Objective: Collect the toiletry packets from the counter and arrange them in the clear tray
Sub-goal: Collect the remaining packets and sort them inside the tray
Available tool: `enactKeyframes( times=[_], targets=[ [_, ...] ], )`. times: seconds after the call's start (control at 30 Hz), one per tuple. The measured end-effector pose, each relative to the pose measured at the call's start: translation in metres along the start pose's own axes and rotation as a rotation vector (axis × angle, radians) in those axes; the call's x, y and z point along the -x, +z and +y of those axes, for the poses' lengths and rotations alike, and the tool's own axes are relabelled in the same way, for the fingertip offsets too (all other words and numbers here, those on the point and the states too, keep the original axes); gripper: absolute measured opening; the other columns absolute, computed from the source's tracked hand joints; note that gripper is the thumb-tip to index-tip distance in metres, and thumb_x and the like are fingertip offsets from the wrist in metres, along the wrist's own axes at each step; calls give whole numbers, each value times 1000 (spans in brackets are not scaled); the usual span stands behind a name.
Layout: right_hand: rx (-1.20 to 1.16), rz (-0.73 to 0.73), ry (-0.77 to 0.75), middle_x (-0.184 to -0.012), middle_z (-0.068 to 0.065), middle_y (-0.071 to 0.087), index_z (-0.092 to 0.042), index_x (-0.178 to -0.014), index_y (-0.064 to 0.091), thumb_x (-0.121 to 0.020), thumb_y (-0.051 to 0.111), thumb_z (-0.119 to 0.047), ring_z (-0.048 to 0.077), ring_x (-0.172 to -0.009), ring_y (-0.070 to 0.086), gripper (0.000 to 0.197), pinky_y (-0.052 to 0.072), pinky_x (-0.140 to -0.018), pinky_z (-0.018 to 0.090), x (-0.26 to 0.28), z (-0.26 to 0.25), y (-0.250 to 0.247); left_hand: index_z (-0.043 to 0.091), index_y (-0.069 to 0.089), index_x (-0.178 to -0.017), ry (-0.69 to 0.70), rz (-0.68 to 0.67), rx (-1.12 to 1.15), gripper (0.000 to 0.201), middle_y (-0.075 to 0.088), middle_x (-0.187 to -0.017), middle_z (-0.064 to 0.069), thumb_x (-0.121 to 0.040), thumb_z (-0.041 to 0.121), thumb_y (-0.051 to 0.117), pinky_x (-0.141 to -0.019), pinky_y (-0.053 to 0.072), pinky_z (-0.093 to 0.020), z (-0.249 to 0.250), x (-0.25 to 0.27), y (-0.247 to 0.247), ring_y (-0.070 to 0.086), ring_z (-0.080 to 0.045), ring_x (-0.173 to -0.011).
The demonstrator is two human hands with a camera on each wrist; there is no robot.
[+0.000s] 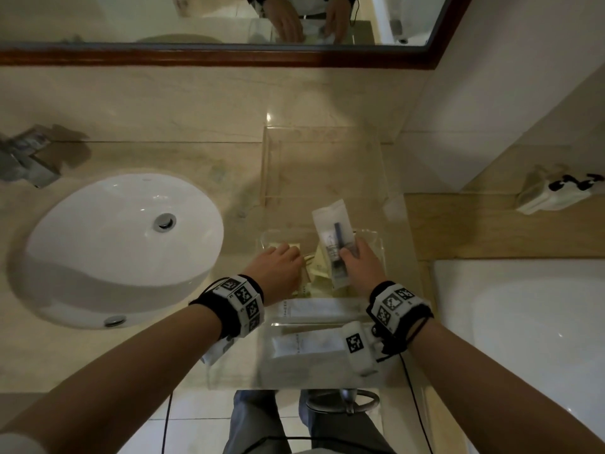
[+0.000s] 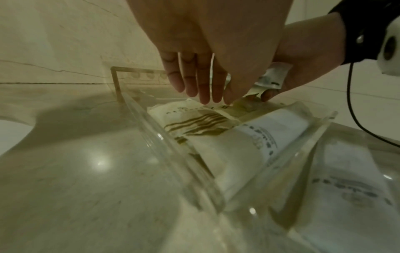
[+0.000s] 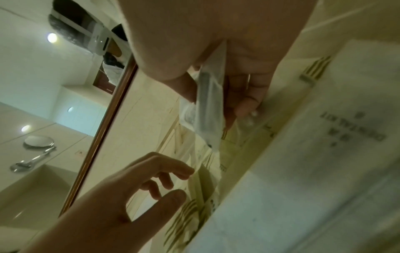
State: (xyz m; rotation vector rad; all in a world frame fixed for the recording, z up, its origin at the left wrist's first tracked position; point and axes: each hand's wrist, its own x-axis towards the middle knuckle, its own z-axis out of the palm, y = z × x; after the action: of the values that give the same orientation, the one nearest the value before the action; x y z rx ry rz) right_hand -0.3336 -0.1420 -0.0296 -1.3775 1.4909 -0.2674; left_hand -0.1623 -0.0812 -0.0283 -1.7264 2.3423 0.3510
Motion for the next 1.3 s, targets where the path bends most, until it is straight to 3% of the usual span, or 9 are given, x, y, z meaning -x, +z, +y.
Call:
enactKeyframes(
  times=[0.1, 0.2, 0.4, 0.57, 0.67, 0.83, 1.0, 1.2, 1.3],
  targets=[
    [55, -18, -17, -101, 4, 53, -16, -103, 42, -96, 41, -24, 22, -91, 53, 11, 38, -79, 30, 0, 3, -2, 14, 48, -127, 20, 9, -6, 37, 50, -126, -7, -93, 27, 42, -94, 40, -36, 3, 2, 2, 48, -26, -113],
    [68, -7, -35, -105, 5, 57, -12, -114, 45, -97, 40, -25, 23, -92, 56, 22, 42, -81, 31, 2, 5, -2, 21, 50, -128, 33, -13, -25, 38, 48, -126, -6, -91, 27, 47, -93, 40, -35, 2, 5, 4, 46, -25, -114],
    [129, -16, -99, -99, 4, 55, -11, -116, 44, -98, 38, -24, 25, -92, 57, 23, 39, -75, 29, 6, 5, -3, 22, 48, -130, -90, -50, 106, 38, 46, -127, -6, -92, 20, 45, -96, 40, -34, -6, 6, 3, 45, -24, -117],
    [-75, 259, -136, -99, 3, 59, -8, -112, 46, -98, 40, -21, 23, -85, 59, 20, 50, -75, 35, 1, -2, -15, 14, 42, -133, -88, -1, 132, 42, 45, -134, -6, -93, 25, 43, -102, 35, -35, 10, -11, 2, 43, -24, -124],
    [-138, 345, -134, -97, 6, 57, -3, -116, 45, -98, 41, -21, 25, -84, 58, 26, 49, -76, 37, -5, -3, -30, 22, 37, -138, -58, -43, 127, 53, 39, -141, -4, -90, 39, 48, -107, 31, -37, 22, -25, 4, 37, -24, -129],
    [-110, 286, -56, -98, 5, 56, -6, -115, 44, -98, 39, -22, 24, -85, 56, 24, 47, -79, 38, -7, 4, -34, 33, 42, -134, -3, -184, 152, 47, 26, -150, -4, -88, 41, 51, -110, 30, -42, 31, -38, 10, 27, -27, -137],
    [-101, 247, 39, -98, 6, 53, -6, -116, 43, -98, 38, -22, 23, -86, 53, 25, 43, -78, 35, -4, 15, -30, 18, 50, -123, -76, -171, 201, 32, 29, -146, -13, -91, 22, 46, -104, 36, -43, 34, -43, 10, 30, -34, -132],
    [-76, 234, 35, -93, 6, 52, -9, -101, 40, -98, 39, -21, 22, -82, 51, 12, 39, -72, 30, -3, 20, -31, 29, 35, -138, -121, -177, 215, 55, 39, -129, -10, -86, 18, 53, -100, 37, -38, 30, -54, 8, 37, -29, -119],
    [-80, 234, 45, -94, 8, 53, -9, -102, 41, -97, 39, -21, 25, -84, 53, 13, 41, -74, 32, -4, 20, -31, 27, 40, -133, -87, -208, 136, 48, 41, -127, -9, -87, 24, 55, -102, 34, -36, 23, -57, 5, 37, -27, -120]
  ],
)
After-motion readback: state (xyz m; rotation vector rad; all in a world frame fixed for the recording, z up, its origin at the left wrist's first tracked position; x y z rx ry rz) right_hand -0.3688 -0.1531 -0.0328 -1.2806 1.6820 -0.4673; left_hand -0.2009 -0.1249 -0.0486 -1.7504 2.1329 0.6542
